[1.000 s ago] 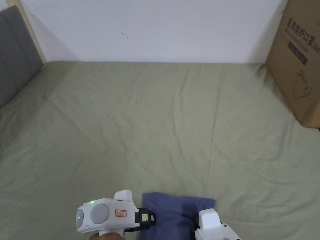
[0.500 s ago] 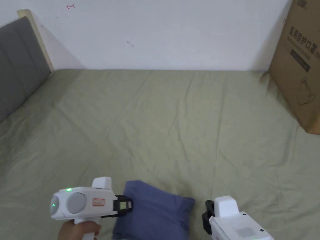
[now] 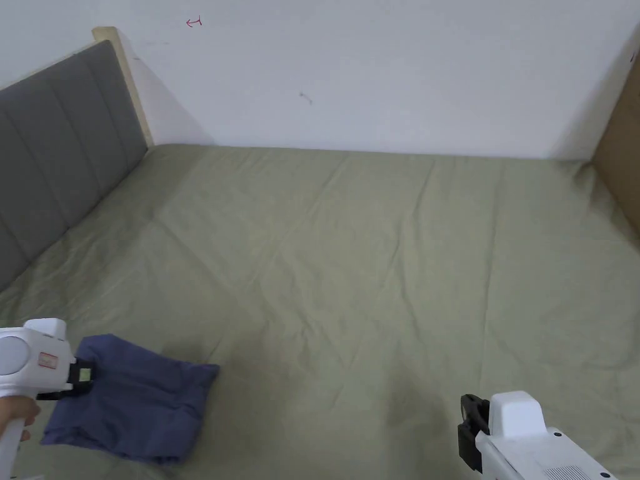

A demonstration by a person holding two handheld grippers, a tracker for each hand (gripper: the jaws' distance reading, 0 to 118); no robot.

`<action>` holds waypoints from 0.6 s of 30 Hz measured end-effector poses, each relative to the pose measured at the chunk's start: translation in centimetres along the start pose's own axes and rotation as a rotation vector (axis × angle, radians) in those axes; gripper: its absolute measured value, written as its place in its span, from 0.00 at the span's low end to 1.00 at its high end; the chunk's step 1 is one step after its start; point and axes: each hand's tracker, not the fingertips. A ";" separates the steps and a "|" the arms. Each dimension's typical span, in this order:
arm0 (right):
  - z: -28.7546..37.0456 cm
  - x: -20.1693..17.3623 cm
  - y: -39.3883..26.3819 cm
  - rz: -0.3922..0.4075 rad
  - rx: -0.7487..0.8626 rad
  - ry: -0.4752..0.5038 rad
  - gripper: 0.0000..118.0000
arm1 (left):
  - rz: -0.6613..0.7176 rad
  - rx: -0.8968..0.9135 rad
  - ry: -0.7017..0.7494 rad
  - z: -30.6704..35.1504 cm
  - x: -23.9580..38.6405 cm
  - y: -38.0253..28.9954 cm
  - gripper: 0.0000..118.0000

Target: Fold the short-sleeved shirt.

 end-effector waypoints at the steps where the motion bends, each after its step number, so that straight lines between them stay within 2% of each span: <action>1: -0.2 0.1 0.0 -0.003 -0.002 -0.001 0.00 | 0.005 -0.003 0.001 -0.3 -0.7 0.2 0.14; 8: -1.1 0.4 -0.3 -0.004 -0.026 -0.022 0.00 | -0.015 -0.062 0.038 -4.8 -0.6 0.9 0.14; 12: -1.1 0.7 -0.6 0.006 -0.042 -0.033 0.00 | -0.035 -0.081 0.069 -4.3 1.0 0.2 0.16; 13: -1.0 0.8 -0.6 0.008 -0.042 -0.037 0.00 | -0.042 -0.085 0.082 -4.3 1.1 0.2 0.21; 15: -0.7 1.2 -0.7 -0.002 -0.040 -0.041 0.00 | -0.045 -0.101 0.079 -4.9 0.9 0.8 0.43; 17: 0.0 1.4 -0.4 -0.020 -0.030 -0.047 0.00 | -0.031 -0.095 0.062 -4.2 1.3 0.8 0.73; 18: 0.3 1.6 -0.2 -0.025 -0.025 -0.047 0.00 | -0.024 -0.087 0.052 -3.3 1.8 0.9 0.82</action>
